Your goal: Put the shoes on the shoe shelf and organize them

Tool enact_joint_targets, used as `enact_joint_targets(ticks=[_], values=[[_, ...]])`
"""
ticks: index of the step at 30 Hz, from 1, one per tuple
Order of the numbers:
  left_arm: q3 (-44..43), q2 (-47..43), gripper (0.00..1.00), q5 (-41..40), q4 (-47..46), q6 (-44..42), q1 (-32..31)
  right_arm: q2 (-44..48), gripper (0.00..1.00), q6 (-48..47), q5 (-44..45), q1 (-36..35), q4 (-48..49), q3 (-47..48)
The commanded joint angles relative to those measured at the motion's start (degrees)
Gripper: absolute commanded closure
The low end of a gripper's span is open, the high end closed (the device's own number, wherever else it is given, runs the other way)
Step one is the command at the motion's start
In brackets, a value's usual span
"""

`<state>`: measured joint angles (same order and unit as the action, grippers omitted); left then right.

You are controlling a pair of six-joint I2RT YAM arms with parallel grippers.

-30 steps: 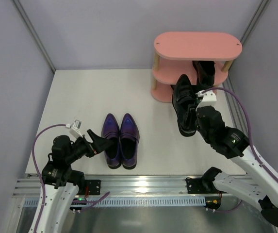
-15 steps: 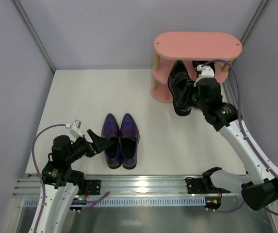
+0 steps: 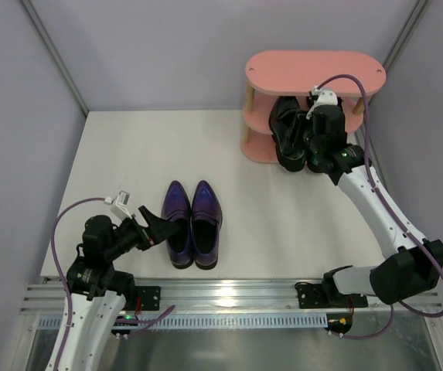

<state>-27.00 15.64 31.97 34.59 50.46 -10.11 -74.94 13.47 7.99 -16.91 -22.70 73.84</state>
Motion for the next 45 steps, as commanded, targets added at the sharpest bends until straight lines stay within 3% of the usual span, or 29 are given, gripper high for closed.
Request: enact_joint_targets(ticks=[1, 13, 20, 26, 34, 39, 45], values=[[-1.30, -0.08, 0.00, 0.03, -0.93, -1.06, 0.00, 0.23, 0.96, -1.96, 0.53, 1.00, 12.85, 5.17], [-1.83, -0.87, 0.00, -0.15, 0.30, -1.24, 0.00, -3.89, 0.96, -2.05, 0.10, 4.60, 24.61, 2.97], [-1.74, -0.96, 0.00, -0.32, 0.39, -1.15, 0.00, -7.94, 0.96, -2.05, -0.52, 5.31, 24.72, 4.38], [-0.59, 0.09, 0.00, 0.28, -2.76, 1.22, -0.09, -8.65, 0.96, -1.43, 0.36, 5.39, 27.35, -0.36], [-5.60, 10.60, 0.00, 6.61, -17.34, 5.70, 0.00, -9.35, 0.96, -1.26, 1.06, 5.30, 29.38, -3.01], [-8.24, 20.56, 0.00, 11.45, -33.51, 12.73, -0.35, -10.40, 0.96, -1.52, 1.85, 5.30, 29.73, -2.92], [-14.55, 33.47, 0.00, 10.14, -42.23, 13.71, -8.06, -11.90, 0.96, -1.79, 4.22, 5.30, 30.43, -3.18]])
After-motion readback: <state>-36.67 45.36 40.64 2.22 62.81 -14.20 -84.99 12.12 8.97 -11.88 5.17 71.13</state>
